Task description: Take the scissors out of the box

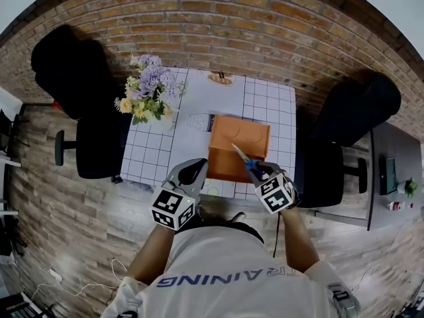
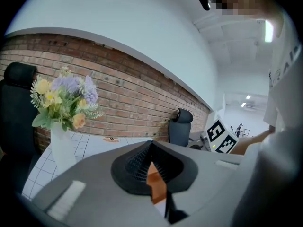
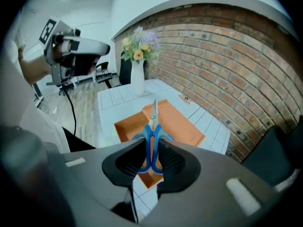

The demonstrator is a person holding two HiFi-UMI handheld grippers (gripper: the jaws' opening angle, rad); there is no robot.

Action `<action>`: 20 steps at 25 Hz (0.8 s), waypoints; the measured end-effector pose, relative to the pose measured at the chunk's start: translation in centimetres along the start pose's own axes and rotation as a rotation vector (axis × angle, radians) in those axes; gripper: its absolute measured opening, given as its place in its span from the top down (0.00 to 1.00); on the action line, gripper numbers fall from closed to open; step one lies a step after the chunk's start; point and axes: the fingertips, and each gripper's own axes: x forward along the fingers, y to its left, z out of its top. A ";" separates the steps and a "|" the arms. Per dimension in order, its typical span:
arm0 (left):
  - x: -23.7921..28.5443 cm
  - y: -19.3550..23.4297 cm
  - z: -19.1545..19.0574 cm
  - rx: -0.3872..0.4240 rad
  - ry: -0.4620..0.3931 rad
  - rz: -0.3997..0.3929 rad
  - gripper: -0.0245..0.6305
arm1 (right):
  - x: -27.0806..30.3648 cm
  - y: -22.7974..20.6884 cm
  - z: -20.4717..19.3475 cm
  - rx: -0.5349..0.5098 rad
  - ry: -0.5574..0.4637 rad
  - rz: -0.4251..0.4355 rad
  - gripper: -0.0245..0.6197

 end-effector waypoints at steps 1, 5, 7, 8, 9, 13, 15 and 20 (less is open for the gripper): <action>0.0 -0.1 0.5 0.005 -0.010 -0.001 0.96 | -0.9 -0.5 1.0 0.028 -0.048 -0.016 0.80; 0.0 -0.3 2.1 0.017 -0.043 0.002 0.96 | -4.5 -2.5 4.5 0.111 -0.225 -0.083 0.80; -0.1 -0.4 2.9 0.026 -0.058 0.003 0.96 | -6.3 -3.3 6.1 0.139 -0.306 -0.106 0.80; -0.1 -0.4 3.4 0.033 -0.066 0.003 0.96 | -7.2 -3.7 6.8 0.154 -0.347 -0.118 0.80; -0.2 -0.5 3.8 0.039 -0.075 0.002 0.96 | -8.2 -4.1 7.5 0.170 -0.389 -0.132 0.80; -0.3 -1.1 5.5 0.064 -0.110 -0.004 0.96 | -12.1 -5.4 9.2 0.226 -0.535 -0.189 0.80; -0.4 -1.6 6.2 0.075 -0.124 -0.008 0.96 | -13.8 -5.8 9.5 0.241 -0.583 -0.211 0.80; -0.7 -2.7 7.6 0.110 -0.151 -0.007 0.96 | -16.9 -6.5 9.8 0.285 -0.681 -0.244 0.80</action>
